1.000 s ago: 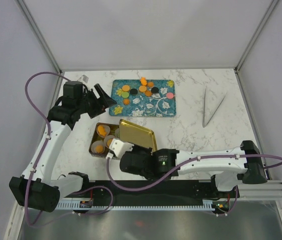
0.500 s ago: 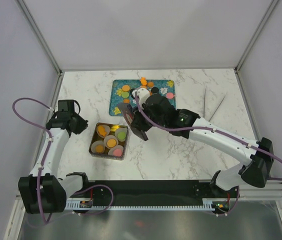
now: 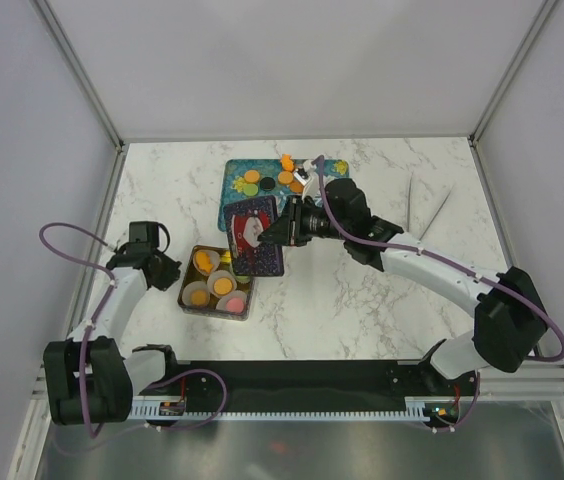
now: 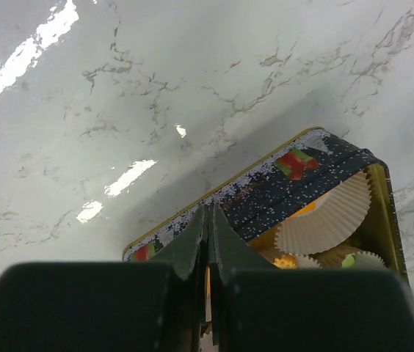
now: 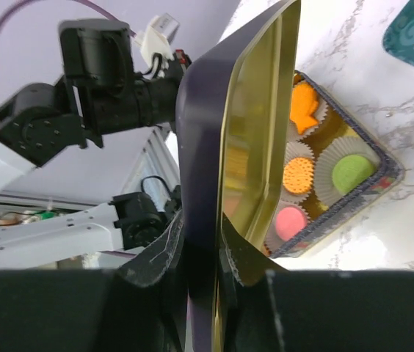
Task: Pack the cookies
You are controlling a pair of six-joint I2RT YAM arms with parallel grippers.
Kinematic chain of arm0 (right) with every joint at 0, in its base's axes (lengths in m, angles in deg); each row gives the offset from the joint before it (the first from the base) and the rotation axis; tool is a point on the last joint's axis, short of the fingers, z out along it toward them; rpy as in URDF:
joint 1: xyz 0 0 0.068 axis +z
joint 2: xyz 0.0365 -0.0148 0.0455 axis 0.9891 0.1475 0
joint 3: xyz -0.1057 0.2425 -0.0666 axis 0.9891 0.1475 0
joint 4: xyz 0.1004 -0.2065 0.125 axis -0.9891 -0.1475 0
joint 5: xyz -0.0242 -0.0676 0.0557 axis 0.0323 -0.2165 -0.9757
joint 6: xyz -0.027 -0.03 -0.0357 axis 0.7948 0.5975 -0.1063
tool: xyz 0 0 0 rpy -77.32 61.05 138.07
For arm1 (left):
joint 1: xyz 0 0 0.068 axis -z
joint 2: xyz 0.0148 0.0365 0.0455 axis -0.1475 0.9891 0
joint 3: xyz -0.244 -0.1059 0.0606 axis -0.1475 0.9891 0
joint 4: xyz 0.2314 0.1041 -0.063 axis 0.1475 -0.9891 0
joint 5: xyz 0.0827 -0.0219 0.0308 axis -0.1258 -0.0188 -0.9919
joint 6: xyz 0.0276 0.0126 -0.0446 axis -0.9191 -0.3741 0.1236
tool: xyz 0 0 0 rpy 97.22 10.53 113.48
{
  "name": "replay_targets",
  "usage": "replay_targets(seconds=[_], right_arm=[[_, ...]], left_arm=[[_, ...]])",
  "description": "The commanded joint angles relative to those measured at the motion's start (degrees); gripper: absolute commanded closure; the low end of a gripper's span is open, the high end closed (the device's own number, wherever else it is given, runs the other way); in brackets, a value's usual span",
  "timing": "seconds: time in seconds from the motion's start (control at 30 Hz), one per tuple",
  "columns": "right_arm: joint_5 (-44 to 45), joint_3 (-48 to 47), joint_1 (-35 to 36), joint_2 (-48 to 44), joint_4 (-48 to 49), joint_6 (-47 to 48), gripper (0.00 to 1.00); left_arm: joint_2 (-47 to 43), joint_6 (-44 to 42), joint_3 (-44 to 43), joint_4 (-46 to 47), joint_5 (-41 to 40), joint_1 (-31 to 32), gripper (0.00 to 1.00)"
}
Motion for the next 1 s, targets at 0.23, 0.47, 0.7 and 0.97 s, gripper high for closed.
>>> replay_targets(seconds=[0.23, 0.47, 0.7, 0.97], right_arm=[[-5.7, 5.7, -2.6, 2.1, 22.9, -13.9, 0.94], [-5.0, 7.2, -2.8, 4.7, 24.4, -13.8, 0.95], [-5.8, 11.7, -4.4, 5.7, 28.2, -16.8, 0.95], [-6.2, 15.2, -4.9, 6.8, 36.0, -22.1, 0.95]], left_arm=[[-5.2, 6.6, 8.8, 8.5, 3.1, 1.8, 0.98], [-4.7, 10.8, 8.6, 10.6, 2.0, 11.4, 0.98], [-5.2, 14.6, 7.7, 11.0, 1.2, 18.8, 0.98], [-6.1, 12.8, 6.1, 9.1, 0.1, 19.8, 0.98]])
